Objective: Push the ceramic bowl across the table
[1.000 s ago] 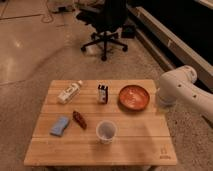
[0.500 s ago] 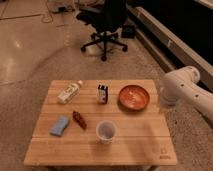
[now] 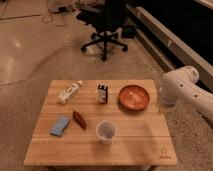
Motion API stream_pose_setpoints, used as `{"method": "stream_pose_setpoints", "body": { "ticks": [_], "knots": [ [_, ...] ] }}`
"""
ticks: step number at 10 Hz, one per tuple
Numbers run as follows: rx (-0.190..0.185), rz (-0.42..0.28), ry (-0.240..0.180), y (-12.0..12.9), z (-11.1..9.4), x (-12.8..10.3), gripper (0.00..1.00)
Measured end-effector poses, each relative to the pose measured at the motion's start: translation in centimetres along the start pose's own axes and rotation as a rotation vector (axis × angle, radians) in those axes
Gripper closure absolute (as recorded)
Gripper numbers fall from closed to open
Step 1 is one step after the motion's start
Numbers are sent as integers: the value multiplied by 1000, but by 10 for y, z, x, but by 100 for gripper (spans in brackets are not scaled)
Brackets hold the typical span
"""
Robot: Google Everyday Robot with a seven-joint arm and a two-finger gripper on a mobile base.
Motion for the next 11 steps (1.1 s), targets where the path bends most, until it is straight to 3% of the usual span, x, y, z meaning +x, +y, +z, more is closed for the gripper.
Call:
{"method": "stream_pose_setpoints", "body": {
  "ticks": [2, 4, 7, 11],
  "knots": [
    [1, 1, -2, 2, -1, -3, 59],
    [5, -4, -3, -9, 10, -5, 59],
    [0, -5, -4, -1, 1, -4, 59],
    [3, -12, 5, -1, 6, -4, 59]
  ]
}}
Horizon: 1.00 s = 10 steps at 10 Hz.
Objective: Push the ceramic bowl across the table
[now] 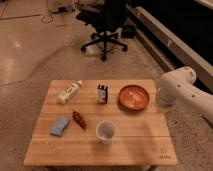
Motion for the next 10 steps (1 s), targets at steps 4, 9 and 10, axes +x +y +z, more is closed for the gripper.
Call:
{"method": "stream_pose_setpoints", "body": {
  "ticks": [4, 9, 10],
  "knots": [
    [-5, -12, -11, -3, 2, -2, 59],
    [-4, -9, -13, 0, 4, -1, 59],
    [-3, -3, -14, 1, 7, -1, 59]
  ]
}}
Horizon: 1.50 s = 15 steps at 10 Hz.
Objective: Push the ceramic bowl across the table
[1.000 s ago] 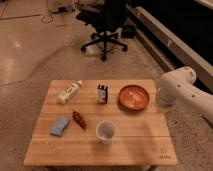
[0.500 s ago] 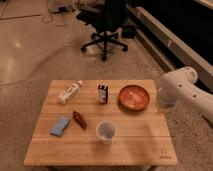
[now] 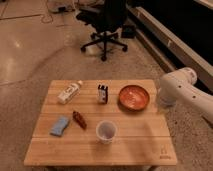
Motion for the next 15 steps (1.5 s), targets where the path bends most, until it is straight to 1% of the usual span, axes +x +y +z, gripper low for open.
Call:
{"method": "stream_pose_setpoints", "body": {
  "ticks": [2, 3, 5, 6, 7, 8, 9, 10, 11, 12, 13, 15],
  "knots": [
    [5, -6, 1, -4, 3, 7, 59],
    [6, -4, -1, -4, 2, 6, 59],
    [3, -5, -4, -4, -2, -7, 59],
    [4, -4, -2, -4, -2, -4, 59],
    [6, -5, 0, -3, 6, 6, 59],
    [5, -4, 0, -1, 10, 9, 59],
    [6, -6, -1, -2, 11, 7, 59],
    [8, -43, -4, -6, 3, 2, 59],
    [5, -31, -9, -5, 0, 5, 59],
    [5, -3, -9, -5, 2, 7, 59],
    [6, -6, -7, -4, 9, 5, 59],
    [9, -19, -2, -5, 13, 10, 59]
  ]
}}
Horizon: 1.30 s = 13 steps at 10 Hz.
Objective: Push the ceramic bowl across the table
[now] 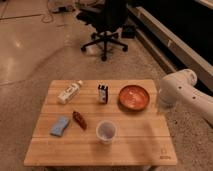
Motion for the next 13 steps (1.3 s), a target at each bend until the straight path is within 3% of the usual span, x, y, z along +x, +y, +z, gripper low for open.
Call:
{"method": "stream_pose_setpoints", "body": {
  "ticks": [3, 5, 8, 11, 13],
  "knots": [
    [-6, 7, -4, -3, -5, -3, 59],
    [-3, 4, -5, -2, 4, -4, 59],
    [0, 0, -6, -22, 6, -4, 59],
    [-6, 7, -9, -9, 24, 0, 59],
    [-2, 5, -5, -14, 22, -3, 59]
  ]
}}
